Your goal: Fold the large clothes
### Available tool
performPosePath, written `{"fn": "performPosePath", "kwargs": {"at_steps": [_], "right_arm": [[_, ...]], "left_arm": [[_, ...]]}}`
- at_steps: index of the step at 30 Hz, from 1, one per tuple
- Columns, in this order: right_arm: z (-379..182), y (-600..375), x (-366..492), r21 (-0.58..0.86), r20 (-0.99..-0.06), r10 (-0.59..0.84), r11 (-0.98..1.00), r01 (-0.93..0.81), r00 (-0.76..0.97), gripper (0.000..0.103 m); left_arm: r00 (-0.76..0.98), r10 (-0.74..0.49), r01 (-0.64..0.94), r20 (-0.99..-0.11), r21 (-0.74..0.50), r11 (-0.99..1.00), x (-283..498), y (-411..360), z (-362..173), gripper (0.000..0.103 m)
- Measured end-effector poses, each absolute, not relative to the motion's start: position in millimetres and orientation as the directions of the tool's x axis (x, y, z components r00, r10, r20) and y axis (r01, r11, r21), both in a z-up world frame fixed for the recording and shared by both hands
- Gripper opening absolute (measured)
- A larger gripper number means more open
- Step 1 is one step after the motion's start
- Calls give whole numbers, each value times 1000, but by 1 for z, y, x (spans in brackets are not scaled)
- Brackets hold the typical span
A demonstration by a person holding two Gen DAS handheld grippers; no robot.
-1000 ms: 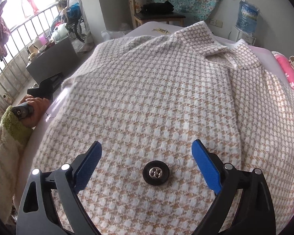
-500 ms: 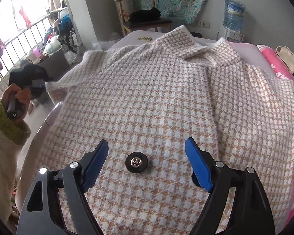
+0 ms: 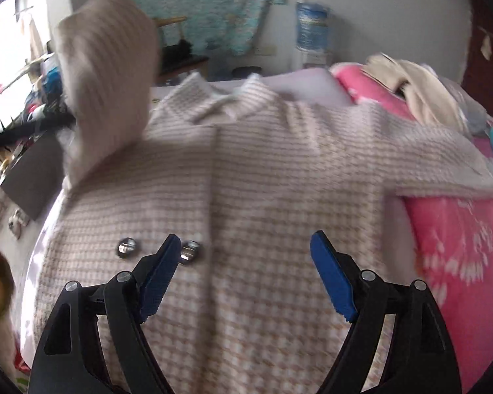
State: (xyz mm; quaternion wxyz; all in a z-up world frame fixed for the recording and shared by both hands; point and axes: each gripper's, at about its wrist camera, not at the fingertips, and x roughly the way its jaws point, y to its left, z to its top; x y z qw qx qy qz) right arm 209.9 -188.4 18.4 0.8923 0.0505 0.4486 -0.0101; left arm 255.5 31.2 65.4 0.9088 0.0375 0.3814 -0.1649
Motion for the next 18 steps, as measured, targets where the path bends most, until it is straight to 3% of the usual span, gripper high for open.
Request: {"fn": "performPosePath", "kwargs": {"at_steps": [5,11,15,18], "right_arm": [[6,-218,202,152,-831,51,979,139,554,79],[-7,-219,224,280,-848,193,954,107,494,79],[7,-224,265,393,-824,314,916,76,472,79],[29,-218,303,359,-820,287,932,54,494,79]], "left_arm": [[575,-253,297,-778,-90,951,224,41,11,77],[533,-121,53,-837,-109,993,233,96,-25,77],[526,-79,-26,-847,-109,994,243,123,-33,77],[542,-69,-36,-837,-105,994,239,128,-31,77]]}}
